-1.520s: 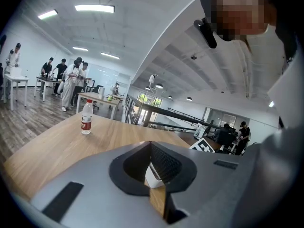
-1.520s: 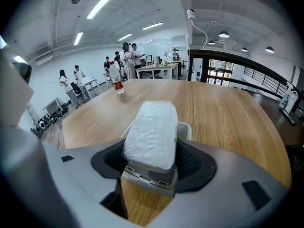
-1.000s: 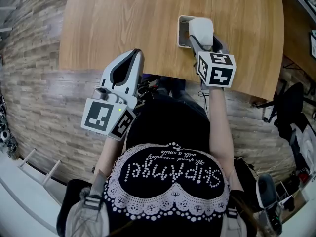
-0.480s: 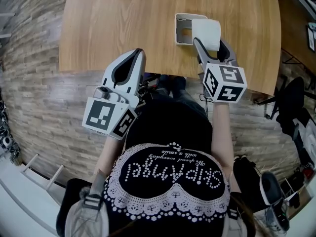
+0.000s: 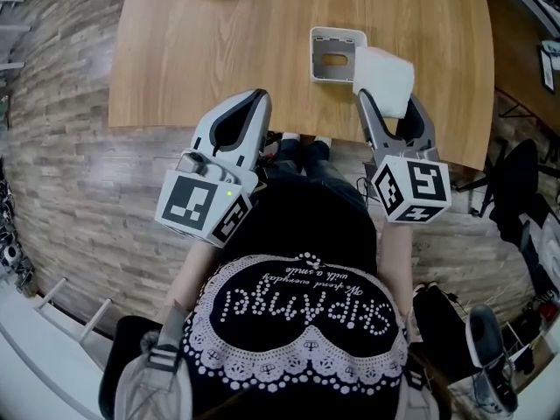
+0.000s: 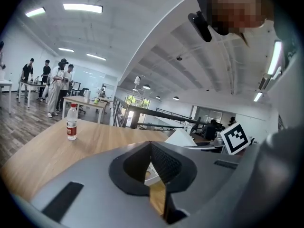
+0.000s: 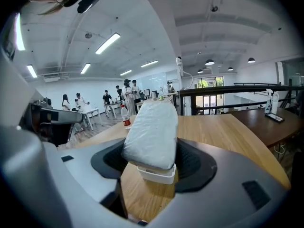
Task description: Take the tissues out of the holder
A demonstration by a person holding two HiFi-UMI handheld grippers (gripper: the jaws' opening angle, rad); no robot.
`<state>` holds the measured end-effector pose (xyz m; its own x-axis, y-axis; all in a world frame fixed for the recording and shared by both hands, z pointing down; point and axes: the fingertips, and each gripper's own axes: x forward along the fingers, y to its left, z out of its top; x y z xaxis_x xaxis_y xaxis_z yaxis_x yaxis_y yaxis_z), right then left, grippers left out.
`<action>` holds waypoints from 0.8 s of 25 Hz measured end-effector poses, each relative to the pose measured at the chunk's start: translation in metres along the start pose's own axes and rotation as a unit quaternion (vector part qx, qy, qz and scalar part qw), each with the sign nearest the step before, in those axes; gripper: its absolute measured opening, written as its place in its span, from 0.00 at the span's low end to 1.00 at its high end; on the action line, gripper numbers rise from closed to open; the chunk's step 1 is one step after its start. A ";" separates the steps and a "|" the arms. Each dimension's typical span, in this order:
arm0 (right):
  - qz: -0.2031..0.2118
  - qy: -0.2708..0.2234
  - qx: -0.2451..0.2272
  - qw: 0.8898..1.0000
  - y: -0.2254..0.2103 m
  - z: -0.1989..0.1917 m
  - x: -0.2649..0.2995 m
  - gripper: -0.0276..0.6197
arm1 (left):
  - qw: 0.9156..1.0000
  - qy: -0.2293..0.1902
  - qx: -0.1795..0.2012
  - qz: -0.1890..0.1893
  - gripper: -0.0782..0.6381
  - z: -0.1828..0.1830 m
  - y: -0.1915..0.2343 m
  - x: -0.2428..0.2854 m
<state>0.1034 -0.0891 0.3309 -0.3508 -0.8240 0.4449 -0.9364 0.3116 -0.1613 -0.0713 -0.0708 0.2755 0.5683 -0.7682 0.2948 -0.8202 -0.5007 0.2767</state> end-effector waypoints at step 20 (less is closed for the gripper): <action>0.016 -0.079 -0.037 0.996 0.033 -0.011 -0.083 0.48 | 0.998 -0.001 0.056 -0.027 0.12 -0.007 -0.033 -0.002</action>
<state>0.1023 -0.0053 0.2981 -0.3828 -0.8753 0.2954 -0.9237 0.3682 -0.1061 -0.0447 -0.0496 0.2717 0.6117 -0.7396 0.2807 -0.7907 -0.5829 0.1873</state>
